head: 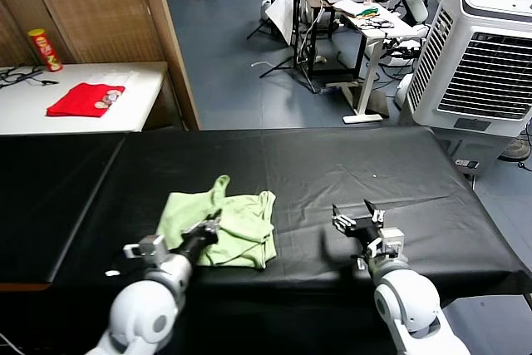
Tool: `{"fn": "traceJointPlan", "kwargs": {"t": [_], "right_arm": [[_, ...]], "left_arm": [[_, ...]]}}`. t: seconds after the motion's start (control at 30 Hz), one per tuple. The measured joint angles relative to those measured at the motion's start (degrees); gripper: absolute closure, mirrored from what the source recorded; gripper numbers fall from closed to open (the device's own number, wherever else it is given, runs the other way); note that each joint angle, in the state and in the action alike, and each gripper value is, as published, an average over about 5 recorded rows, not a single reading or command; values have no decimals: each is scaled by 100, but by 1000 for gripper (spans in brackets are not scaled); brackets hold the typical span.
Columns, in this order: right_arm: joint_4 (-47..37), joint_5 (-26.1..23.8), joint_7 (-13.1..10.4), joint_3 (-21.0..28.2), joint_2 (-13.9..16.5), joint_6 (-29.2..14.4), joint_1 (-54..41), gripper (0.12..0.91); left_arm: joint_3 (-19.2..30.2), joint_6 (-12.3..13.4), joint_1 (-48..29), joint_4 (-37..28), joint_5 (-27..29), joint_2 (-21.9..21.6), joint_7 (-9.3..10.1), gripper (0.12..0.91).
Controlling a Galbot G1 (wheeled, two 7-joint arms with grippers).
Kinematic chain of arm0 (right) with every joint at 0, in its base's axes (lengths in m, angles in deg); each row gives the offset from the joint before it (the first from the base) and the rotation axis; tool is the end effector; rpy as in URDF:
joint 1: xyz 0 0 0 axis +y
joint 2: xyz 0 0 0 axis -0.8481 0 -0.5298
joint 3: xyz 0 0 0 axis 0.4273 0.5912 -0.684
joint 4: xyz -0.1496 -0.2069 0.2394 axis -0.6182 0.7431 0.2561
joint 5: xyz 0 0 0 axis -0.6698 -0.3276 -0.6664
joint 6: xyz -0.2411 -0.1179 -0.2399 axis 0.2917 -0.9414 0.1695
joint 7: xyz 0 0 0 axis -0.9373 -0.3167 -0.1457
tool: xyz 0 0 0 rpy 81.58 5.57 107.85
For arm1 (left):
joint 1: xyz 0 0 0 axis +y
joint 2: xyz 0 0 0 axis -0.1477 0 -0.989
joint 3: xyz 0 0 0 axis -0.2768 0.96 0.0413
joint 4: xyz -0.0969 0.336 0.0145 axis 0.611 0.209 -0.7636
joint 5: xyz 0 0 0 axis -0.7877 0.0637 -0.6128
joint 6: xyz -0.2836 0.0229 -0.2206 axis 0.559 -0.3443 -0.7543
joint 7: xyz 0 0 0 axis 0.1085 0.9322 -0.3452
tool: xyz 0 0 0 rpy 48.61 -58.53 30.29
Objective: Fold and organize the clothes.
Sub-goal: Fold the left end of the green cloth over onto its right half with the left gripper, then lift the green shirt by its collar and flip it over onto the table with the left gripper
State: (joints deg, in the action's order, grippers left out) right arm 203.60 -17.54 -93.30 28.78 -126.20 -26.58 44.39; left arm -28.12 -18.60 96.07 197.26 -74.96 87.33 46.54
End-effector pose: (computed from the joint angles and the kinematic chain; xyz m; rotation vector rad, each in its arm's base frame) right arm 0.2743 -0.0277 -0.2640 0.1238 -2.8037 0.0908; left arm 0.2437 -0.0160 -0.2431 -0.3306 -2.6580 0.4604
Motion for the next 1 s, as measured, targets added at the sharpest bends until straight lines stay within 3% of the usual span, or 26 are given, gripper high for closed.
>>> {"fn": "traceJointPlan", "kwargs": {"t": [0.17,0.33,0.47,0.6,0.7,0.87,1.0], "right_arm": [[-37,-6,20,56,-3,1,-42,227],[-74,-4,92,175,-1,-24,-110,227],[-141,-4,165,332,-20,-62,-195,227],[-218,23,339,540,-44,-129,-327,227],[-281,83,526,731,-28,-217,-467,227],[-450,119,846,1125,-8,-334,-789,227],[-664,-117,998,1524,-11,-278,-1070,227]], "left_arm": [[237,19,-62,-106,37,280,10,875],[295,100,-35,-170,222,476,-111,840],[307,120,10,-104,124,623,-124,658],[243,139,44,-2,-148,776,-57,424],[124,251,108,20,20,801,-227,290],[-269,553,259,-125,811,554,-635,235],[-680,679,403,-309,1140,332,-721,232]]}}
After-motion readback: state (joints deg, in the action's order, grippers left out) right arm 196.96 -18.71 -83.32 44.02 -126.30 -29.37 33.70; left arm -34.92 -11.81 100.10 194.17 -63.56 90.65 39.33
